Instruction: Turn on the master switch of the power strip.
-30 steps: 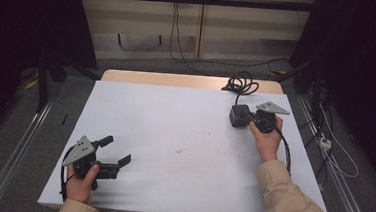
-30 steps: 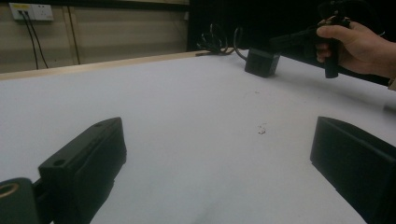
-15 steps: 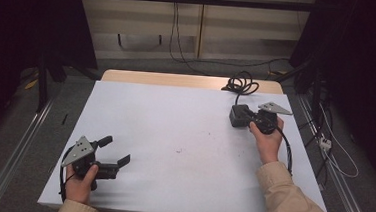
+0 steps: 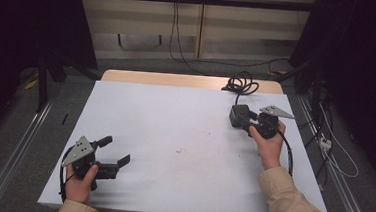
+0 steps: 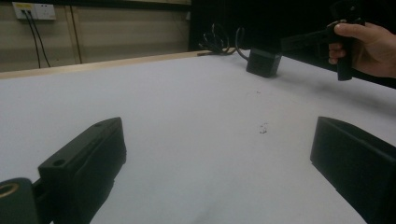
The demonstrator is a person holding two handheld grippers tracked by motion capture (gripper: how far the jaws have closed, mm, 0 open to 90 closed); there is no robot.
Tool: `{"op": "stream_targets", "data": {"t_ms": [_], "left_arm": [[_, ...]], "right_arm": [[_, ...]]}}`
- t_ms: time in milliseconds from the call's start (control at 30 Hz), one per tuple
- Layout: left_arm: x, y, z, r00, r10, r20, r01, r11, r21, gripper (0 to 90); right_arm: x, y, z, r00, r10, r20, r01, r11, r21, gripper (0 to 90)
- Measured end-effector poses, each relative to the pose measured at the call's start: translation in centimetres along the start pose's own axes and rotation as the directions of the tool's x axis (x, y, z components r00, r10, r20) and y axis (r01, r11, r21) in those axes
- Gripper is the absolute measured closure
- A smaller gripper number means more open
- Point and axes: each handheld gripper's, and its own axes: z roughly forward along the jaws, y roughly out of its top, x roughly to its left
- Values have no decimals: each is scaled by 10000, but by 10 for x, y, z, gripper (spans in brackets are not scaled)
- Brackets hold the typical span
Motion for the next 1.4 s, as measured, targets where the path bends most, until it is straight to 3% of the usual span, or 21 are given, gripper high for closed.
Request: {"op": "stream_targets", "data": {"t_ms": [167,467,800,1400], "left_arm": [[0,0,0,10000,-27,-13,27,10000,-25,31],[0,0,0,10000,-17,-12,18,10000,19,31],[0,0,1,10000,-52,-11,52,10000,20,31],[0,0,1,10000,-78,-33,78,10000,20,31]], "right_arm": [[4,0,-6,10000,28,-49,-28,10000,42,339],[13,-8,-17,9993,-87,-353,93,9998,158,243],[22,-18,-30,9978,-389,-528,401,9990,219,199],[36,-37,-53,9914,-208,-1289,235,9995,200,163]]}}
